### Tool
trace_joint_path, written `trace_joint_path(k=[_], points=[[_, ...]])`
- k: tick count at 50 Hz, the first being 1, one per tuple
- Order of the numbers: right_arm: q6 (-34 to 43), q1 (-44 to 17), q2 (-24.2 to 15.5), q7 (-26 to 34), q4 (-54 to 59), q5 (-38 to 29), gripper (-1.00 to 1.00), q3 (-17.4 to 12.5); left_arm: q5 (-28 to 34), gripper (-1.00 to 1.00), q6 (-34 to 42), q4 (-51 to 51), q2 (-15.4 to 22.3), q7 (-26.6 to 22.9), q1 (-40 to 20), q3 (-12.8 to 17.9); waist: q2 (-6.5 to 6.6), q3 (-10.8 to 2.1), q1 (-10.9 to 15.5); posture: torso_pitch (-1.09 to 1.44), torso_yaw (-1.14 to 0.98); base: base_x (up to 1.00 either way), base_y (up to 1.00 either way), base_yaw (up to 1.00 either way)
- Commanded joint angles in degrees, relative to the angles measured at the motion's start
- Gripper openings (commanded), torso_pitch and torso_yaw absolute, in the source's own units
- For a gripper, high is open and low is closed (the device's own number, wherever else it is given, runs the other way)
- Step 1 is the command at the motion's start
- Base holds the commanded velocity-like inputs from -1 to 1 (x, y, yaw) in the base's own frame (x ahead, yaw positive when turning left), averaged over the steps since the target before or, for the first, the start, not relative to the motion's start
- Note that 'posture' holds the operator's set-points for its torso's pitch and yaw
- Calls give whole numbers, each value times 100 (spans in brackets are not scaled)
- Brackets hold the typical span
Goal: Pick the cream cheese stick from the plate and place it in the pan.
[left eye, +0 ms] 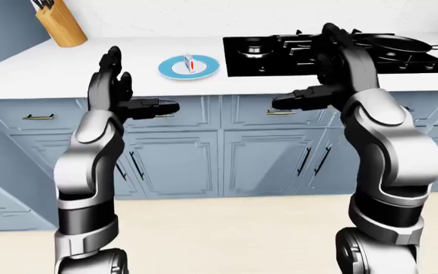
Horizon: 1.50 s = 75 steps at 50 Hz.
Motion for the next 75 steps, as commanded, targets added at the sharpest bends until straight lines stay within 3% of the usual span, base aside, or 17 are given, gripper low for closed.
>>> trace_joint_path(k=[1, 4, 5, 7, 14, 17, 33, 41, 44, 45, 47, 57, 60, 67, 71, 72, 75], points=[[31, -228, -56, -88, -325, 77, 100, -65, -148, 100, -38, -384, 88, 84, -296, 111, 10, -125, -8, 0, 0, 23, 8, 0], [127, -207, -62, -133, -511, 171, 100, -59, -154, 100, 75, -664, 133, 81, -114, 40, -438, -209, 23, 0, 0, 23, 8, 0], [263, -284, -94, -144, -631, 220, 100, -104, -184, 100, 141, -768, 136, 82, -108, 65, -225, -174, -34, 0, 0, 23, 9, 0], [479, -298, -116, -192, -884, 304, 100, -138, -198, 100, 266, -905, 156, 110, -135, 67, -324, -153, -35, 0, 0, 23, 8, 0], [766, -415, -153, -353, -1224, 550, 100, -211, -325, 100, 696, -1425, 199, 165, -123, 144, 83, -56, -112, 0, 0, 23, 7, 0], [777, -400, -155, -427, -1315, 650, 100, -244, -311, 100, 721, -1515, 189, 178, -72, 118, 616, -215, -155, 0, 0, 23, 6, 0], [981, -77, -107, -747, -1927, 1034, 100, -251, -371, 100, 927, -1947, 114, 204, 20, 112, -327, -119, 4, 0, 0, 23, 6, 0], [883, -16, -112, -776, -1861, 1073, 100, -232, -336, 100, 891, -1926, 49, 180, 67, 66, 70, -74, -102, 0, 0, 23, 6, 0], [842, -5, -120, -771, -1827, 1079, 100, -233, -341, 100, 927, -1940, 53, 184, 41, 77, 564, -224, -151, 0, 0, 23, 5, 0], [830, -8, -127, -769, -1810, 1078, 100, -228, -337, 100, 922, -1929, 50, 183, 35, 72, 318, -161, -93, 0, 0, 23, 5, 0], [801, -16, -128, -765, -1771, 1077, 100, -208, -343, 100, 949, -1938, 56, 185, 17, 78, 411, -130, -90, 0, 0, 23, 6, 0], [814, -7, -102, -763, -1798, 1059, 100, -148, -316, 100, 911, -1900, 37, 170, 22, 53, -334, -184, 37, 0, 0, 23, 6, 0], [816, 3, -97, -745, -1813, 1037, 100, -131, -318, 100, 918, -1917, 30, 167, 23, 51, -326, -127, -2, 0, 0, 23, 6, 0], [833, 11, -36, -728, -1842, 977, 100, -76, -318, 100, 931, -1961, 15, 154, 39, 47, -5, -73, -90, 0, 0, 23, 6, 0], [840, 4, -26, -713, -1843, 947, 100, -70, -317, 100, 927, -1961, 14, 147, 39, 49, 639, -231, -137, 0, 0, 22, 2, 0], [825, 15, -27, -706, -1830, 932, 100, -69, -320, 100, 949, -1977, 16, 152, 32, 53, 348, -140, -98, 0, 0, 19, 0, 0], [822, 21, -21, -692, -1828, 893, 100, -48, -318, 100, 952, -1975, 18, 157, 32, 61, 393, -216, -68, 0, 0, 15, 1, 0]])
